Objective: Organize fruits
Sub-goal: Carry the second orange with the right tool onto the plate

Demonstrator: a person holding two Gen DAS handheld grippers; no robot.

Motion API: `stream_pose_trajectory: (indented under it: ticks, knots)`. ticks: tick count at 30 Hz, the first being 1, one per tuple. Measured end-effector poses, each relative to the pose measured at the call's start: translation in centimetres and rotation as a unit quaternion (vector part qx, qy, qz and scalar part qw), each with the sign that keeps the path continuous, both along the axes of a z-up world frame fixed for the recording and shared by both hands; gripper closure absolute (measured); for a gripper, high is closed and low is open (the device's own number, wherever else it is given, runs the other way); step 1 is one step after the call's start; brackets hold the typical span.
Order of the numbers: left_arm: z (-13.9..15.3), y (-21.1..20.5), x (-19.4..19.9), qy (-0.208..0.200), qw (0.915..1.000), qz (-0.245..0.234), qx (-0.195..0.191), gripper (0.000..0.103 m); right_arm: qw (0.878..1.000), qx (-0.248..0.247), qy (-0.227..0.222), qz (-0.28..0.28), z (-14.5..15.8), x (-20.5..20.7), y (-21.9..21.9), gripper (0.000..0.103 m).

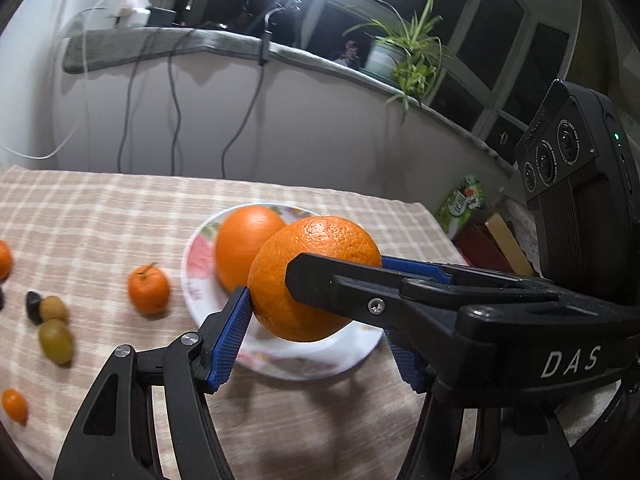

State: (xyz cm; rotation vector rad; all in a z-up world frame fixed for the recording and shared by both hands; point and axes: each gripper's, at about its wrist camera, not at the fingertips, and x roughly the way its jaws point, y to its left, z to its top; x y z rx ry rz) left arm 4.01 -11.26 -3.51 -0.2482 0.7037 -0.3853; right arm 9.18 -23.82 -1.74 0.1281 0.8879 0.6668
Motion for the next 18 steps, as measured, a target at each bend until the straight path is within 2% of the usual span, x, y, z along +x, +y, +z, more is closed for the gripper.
stream_pose_trajectory:
  ticks: [9, 18]
  knots:
    - [-0.9, -2.5, 2.2, 0.014, 0.9997, -0.018, -0.005, 0.039, 1.000, -0.007, 0.004, -0.023, -0.9, 1.7, -2.5, 0.028]
    - [-2.1, -3.3, 3.0, 0.030, 0.9993, -0.021, 0.003, 0.041, 1.000, -0.015, 0.012, -0.022, -2.0, 2.9, -2.8, 0.028]
